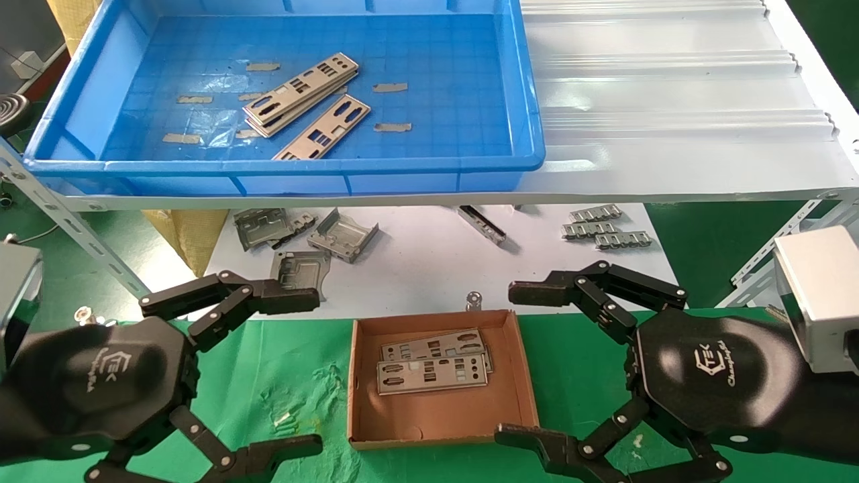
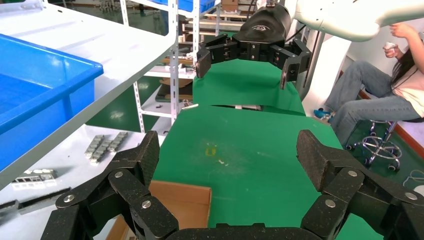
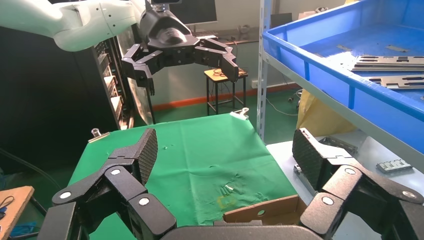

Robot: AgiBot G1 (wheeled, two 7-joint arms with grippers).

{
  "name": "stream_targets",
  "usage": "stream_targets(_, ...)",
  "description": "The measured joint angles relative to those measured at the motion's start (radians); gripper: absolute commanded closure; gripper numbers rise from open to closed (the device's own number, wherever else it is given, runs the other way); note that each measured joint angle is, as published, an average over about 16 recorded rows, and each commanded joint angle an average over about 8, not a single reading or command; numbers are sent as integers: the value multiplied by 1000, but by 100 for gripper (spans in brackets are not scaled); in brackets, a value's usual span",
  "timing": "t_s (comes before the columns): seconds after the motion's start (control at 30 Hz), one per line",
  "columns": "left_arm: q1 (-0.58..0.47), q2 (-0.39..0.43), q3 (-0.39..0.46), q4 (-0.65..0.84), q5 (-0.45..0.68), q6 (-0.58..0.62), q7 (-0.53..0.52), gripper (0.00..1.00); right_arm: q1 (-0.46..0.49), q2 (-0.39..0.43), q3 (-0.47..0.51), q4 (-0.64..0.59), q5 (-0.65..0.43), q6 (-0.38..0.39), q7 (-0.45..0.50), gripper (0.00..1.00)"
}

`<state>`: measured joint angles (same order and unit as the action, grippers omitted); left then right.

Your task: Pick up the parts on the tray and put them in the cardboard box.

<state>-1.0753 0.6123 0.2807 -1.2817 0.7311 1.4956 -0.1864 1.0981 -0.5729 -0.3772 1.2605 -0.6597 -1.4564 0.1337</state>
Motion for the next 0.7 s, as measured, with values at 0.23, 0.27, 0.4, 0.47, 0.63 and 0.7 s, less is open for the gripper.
stream_targets(0.23, 0, 0, 0, 0, 0, 0, 0, 0, 0, 0, 0, 0, 0, 0, 0, 0)
stream_targets(0.27, 0, 0, 0, 0, 0, 0, 0, 0, 0, 0, 0, 0, 0, 0, 0, 0)
stream_targets(0.4, 0, 0, 0, 0, 0, 0, 0, 0, 0, 0, 0, 0, 0, 0, 0, 0)
stream_targets(0.47, 0, 0, 0, 0, 0, 0, 0, 0, 0, 0, 0, 0, 0, 0, 0, 0)
stream_targets(0.63, 0, 0, 0, 0, 0, 0, 0, 0, 0, 0, 0, 0, 0, 0, 0, 0)
stream_targets(0.7, 0, 0, 0, 0, 0, 0, 0, 0, 0, 0, 0, 0, 0, 0, 0, 0)
